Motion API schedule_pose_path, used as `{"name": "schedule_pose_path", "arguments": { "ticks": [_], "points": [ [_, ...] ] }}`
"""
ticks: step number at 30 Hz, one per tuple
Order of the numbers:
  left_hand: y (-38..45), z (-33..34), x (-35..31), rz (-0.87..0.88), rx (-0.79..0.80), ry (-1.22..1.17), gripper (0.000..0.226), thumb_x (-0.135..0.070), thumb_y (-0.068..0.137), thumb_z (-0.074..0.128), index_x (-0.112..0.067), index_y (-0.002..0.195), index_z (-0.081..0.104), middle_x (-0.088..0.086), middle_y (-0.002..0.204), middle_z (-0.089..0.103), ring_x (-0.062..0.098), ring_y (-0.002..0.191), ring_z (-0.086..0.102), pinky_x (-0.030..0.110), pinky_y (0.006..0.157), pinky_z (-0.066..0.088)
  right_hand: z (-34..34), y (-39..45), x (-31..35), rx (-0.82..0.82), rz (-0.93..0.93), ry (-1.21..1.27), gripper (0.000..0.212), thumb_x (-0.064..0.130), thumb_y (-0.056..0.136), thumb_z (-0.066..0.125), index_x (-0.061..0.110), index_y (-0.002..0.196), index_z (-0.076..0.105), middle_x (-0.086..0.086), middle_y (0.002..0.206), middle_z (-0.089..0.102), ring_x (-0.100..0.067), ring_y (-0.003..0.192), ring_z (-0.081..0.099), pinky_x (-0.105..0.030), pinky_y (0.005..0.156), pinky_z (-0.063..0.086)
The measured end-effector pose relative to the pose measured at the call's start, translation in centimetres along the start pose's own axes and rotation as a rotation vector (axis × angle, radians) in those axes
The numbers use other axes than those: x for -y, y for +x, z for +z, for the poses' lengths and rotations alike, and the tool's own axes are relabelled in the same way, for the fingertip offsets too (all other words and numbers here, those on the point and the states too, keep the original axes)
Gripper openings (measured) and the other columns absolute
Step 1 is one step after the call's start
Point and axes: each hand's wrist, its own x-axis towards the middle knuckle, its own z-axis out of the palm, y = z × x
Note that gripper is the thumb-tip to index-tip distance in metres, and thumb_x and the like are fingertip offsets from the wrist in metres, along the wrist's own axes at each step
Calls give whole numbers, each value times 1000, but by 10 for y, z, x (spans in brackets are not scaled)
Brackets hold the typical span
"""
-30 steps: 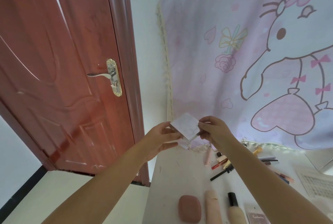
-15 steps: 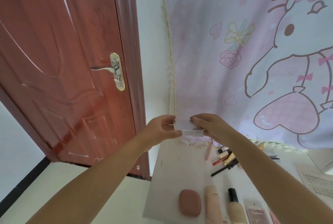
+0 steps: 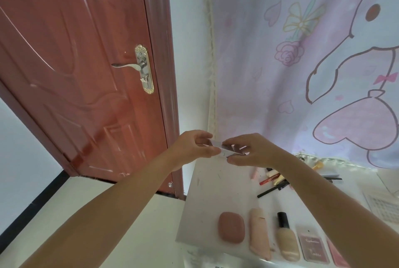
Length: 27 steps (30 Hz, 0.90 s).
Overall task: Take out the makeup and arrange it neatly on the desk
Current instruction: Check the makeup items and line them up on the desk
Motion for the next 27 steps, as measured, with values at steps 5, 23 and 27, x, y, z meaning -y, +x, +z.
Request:
{"name": "schedule_pose_path", "arguments": {
  "ticks": [5,23,27],
  "points": [
    [2,2,4,-42,44,-92,42,-5,83,63,1,121,48,1,88,66,3,64,68,11,62,53,0,2,-1,29,-1,-43,22,17,83,60,13,103,69,-10,93,70,-27,85,63,-34,79,49],
    [9,1,48,-54,54,-34,38,-2,78,68,-20,106,51,-5,98,62,7,88,64,19,80,53,32,11,-21,95,-130,-136,74,60,62,32,8,97,70,-11,76,65,-17,65,53,-33,68,46],
    [8,1,62,-98,96,-43,47,6,75,68,-13,114,50,-4,96,63,2,79,65,17,74,55,45,15,-30,68,-100,-56,74,56,59,32,6,96,71,-17,76,67,-15,58,48,-18,54,36]
  ]
}}
